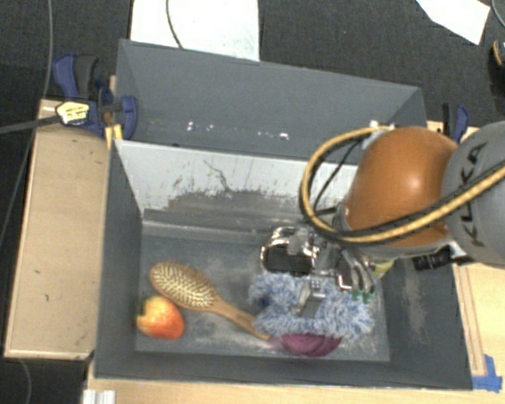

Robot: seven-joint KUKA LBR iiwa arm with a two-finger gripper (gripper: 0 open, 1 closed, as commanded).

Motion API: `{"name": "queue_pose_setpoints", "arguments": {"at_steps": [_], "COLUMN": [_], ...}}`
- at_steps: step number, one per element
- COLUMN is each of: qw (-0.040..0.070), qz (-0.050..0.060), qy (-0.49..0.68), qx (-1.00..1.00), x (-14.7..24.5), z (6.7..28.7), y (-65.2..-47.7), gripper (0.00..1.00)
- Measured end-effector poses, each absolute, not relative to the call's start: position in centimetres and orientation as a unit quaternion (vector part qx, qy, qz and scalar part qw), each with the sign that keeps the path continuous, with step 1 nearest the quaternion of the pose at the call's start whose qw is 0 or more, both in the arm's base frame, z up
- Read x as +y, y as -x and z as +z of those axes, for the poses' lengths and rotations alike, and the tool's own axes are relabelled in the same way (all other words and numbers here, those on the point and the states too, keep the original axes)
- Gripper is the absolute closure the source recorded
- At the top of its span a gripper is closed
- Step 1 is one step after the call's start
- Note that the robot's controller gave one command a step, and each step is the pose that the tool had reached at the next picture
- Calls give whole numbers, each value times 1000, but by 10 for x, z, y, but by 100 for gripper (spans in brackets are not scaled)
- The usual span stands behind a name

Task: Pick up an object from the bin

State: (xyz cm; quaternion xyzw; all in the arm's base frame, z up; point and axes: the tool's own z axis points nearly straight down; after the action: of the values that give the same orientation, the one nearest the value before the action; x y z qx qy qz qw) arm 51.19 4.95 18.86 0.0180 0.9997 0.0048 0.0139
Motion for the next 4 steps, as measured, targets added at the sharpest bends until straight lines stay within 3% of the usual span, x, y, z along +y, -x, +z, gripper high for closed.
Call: {"name": "queue_pose_setpoints", "arguments": {"at_steps": [1,2,3,4], "qw": [20,19,16,16], "qz": [4,5,3,3], "qy": [-11,-38,0,0], "qx": [1000,999,1000,1000], "x": [46,82,32,32], "z": [168,191,142,142], "y": [-510,-490,-516,-516], "gripper": [0,0,100,100]}}
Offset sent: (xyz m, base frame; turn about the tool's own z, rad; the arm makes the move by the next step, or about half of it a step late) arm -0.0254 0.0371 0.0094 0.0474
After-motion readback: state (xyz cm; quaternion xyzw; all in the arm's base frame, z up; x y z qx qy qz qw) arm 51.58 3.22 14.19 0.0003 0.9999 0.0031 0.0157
